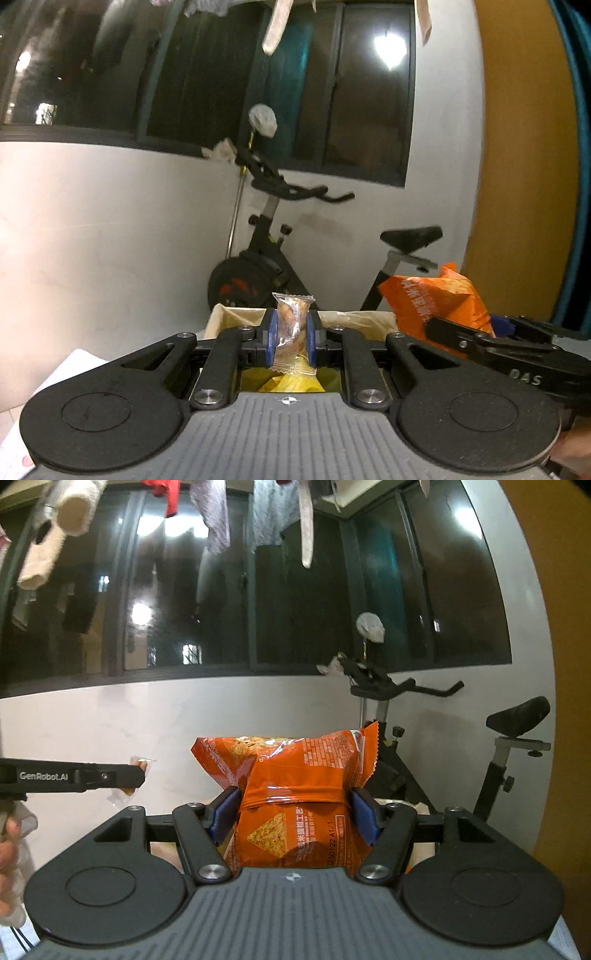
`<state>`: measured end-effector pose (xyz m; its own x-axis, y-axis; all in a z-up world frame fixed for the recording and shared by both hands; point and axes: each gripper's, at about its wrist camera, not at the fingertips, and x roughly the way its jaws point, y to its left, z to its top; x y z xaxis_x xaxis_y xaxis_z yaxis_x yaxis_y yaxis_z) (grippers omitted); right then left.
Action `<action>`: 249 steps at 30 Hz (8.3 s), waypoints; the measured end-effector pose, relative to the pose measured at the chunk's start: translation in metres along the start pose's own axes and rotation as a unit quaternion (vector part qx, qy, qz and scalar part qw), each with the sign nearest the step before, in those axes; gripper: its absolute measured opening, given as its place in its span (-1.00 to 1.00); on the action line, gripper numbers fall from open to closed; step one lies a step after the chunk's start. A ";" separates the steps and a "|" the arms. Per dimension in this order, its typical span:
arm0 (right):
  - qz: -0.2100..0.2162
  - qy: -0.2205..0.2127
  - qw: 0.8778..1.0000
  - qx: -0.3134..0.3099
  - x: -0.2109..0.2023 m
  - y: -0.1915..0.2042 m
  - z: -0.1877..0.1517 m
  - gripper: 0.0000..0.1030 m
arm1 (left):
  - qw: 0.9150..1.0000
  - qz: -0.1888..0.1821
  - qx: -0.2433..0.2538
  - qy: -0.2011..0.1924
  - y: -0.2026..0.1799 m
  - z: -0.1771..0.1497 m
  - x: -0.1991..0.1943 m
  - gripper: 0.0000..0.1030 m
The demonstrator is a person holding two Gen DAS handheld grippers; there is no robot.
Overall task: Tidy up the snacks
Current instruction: 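Carry both snacks over the box and open both tools to drop them in, then grasp the orange-labelled bread packet with the left tool while the right tool returns to the pile, then grasp the clear black-snack packet with the right tool while the left tool holds the bread, then carry both packets over the box and open both tools to drop them in, then grasp the red barcoded snack packet with the left tool while the right tool returns to the table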
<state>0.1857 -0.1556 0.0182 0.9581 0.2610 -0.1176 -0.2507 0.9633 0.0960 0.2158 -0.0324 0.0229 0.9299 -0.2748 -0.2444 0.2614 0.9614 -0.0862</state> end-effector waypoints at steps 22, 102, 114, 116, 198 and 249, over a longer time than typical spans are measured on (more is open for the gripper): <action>-0.074 0.159 0.984 0.010 0.101 -0.030 -0.022 0.51 | 0.992 0.039 0.063 0.100 0.018 -0.028 0.057 -0.14; -0.046 0.228 0.971 0.058 -0.048 0.011 -0.193 0.57 | 0.982 -0.004 -0.008 0.190 0.025 -0.176 -0.025 -0.22; 0.049 0.266 0.962 -0.040 0.002 0.077 -0.205 0.57 | 0.981 0.070 -0.054 0.172 0.061 -0.187 -0.066 -0.22; 0.051 0.269 0.960 -0.048 0.009 0.085 -0.209 0.57 | 0.980 0.077 -0.058 0.173 0.064 -0.192 -0.068 -0.22; -0.107 0.107 0.981 0.121 0.075 -0.047 -0.023 -0.02 | 0.992 -0.020 0.034 0.120 0.016 -0.015 0.083 -0.17; -0.129 0.180 0.968 0.114 -0.060 -0.032 -0.142 0.35 | 0.959 0.007 -0.042 0.279 0.090 -0.195 0.066 0.38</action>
<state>0.1166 -0.1933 -0.1183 0.8645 0.0570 -0.4995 0.0676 0.9713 0.2279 0.2498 0.0327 -0.1894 0.6435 -0.2505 -0.7233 0.2065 0.9667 -0.1511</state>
